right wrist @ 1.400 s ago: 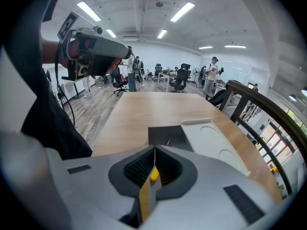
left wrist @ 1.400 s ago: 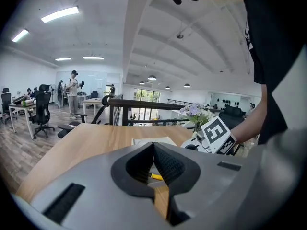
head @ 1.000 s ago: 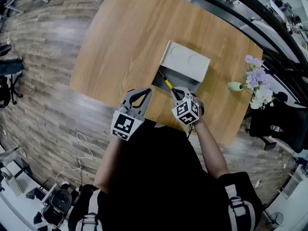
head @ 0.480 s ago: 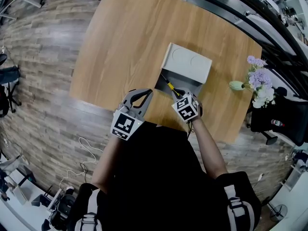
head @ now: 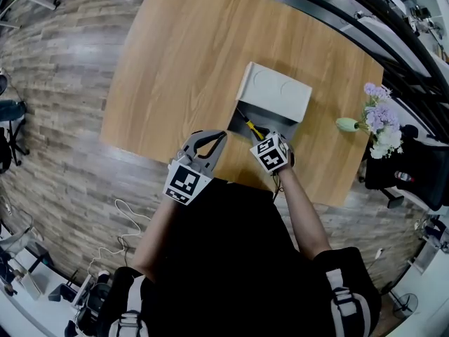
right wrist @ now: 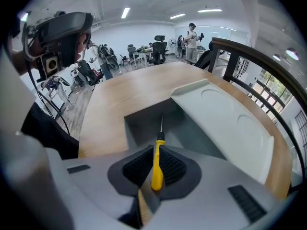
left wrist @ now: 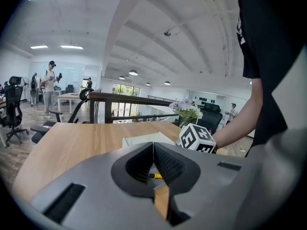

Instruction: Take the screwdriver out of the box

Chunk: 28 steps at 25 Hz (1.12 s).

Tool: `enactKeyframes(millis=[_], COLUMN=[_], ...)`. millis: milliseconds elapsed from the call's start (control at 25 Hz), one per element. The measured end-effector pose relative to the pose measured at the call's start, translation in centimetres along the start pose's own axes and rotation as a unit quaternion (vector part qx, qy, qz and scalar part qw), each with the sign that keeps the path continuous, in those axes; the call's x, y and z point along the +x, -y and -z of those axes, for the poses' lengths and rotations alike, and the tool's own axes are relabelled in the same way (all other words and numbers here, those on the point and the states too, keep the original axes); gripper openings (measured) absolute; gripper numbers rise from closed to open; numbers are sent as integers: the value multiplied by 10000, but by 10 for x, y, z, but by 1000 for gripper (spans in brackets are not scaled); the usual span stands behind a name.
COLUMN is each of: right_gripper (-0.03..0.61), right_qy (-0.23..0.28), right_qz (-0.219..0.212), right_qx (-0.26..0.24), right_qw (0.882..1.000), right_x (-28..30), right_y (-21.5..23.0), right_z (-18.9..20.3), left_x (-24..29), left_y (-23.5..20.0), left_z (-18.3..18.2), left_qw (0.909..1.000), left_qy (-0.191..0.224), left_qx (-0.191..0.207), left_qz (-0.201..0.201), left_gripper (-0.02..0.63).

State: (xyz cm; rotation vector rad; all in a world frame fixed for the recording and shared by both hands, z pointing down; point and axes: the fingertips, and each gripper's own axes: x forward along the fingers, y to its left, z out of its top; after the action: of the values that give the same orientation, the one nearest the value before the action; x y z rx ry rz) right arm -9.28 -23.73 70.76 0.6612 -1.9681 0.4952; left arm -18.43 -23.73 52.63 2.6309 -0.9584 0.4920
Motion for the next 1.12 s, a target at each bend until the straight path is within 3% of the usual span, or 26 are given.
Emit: enactKeyframes(millis=[280,520,1120], right_gripper=[36,90,92], right_qy=[-102,-228,-398], right_qz=[-83,-114,-178], right_qx=[95,110,704], right_qw=[9999,9996,9966], right_x=[14,24,44], right_y=[3,4,13], right_z=[2,6,15], left_x=[-1,0,-5], left_y=[-9,-9,-13], left_z=[5,10,13], left_qw=[10000,10000,9998], left_qy=[-43,-85,-153], left_qx=[-29,-15,-1], left_qz=[-13,-15,-83], left_gripper=[21,21,21])
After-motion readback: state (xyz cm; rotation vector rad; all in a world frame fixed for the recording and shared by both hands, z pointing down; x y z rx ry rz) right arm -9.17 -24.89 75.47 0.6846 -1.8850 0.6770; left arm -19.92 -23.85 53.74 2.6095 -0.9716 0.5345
